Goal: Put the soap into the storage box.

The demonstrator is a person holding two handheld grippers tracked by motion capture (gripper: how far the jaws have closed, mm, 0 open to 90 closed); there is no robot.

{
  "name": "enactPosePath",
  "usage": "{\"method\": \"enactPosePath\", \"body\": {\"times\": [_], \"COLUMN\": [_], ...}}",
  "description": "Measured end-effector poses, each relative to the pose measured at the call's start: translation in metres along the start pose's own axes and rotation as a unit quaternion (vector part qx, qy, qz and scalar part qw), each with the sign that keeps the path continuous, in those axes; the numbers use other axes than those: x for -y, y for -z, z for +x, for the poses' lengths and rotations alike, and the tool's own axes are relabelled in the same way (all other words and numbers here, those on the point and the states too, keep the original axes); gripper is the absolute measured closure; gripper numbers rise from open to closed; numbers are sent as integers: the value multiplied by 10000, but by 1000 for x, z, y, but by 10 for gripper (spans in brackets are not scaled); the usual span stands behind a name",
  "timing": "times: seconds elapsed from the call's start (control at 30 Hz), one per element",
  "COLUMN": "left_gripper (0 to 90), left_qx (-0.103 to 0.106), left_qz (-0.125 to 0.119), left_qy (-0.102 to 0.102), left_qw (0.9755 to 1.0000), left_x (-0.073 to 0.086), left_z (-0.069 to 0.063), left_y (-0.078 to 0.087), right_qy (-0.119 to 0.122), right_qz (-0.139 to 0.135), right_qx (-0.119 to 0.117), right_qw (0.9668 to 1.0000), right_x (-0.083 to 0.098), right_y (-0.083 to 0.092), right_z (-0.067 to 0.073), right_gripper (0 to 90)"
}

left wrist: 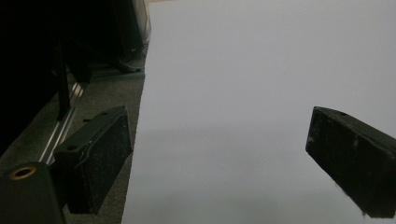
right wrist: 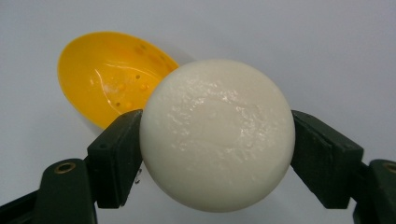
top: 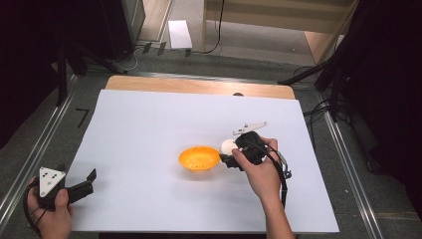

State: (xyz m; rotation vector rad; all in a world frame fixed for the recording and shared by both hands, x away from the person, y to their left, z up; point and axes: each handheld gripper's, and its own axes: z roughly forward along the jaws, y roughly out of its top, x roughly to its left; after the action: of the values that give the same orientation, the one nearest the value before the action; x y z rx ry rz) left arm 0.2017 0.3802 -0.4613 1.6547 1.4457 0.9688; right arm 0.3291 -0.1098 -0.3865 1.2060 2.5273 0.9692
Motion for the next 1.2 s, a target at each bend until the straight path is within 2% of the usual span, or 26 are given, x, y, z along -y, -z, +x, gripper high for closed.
{"method": "enactPosePath", "body": {"times": [0.5,1.2], "left_gripper": [72,72], "left_qx": [31,36], "left_qz": [15,13], "left_qy": [-9,-9], "left_qw": [10000,10000], "left_x": [0,0], "left_z": [0,0], "left_y": [0,0], "right_qy": [79,171], "right_qz": [4,46], "right_qx": [-184,-305], "right_qw": [9998,9994], "right_x": [-12,-19], "right_y": [-18,-31], "right_z": [18,33], "right_gripper": [233,233]}}
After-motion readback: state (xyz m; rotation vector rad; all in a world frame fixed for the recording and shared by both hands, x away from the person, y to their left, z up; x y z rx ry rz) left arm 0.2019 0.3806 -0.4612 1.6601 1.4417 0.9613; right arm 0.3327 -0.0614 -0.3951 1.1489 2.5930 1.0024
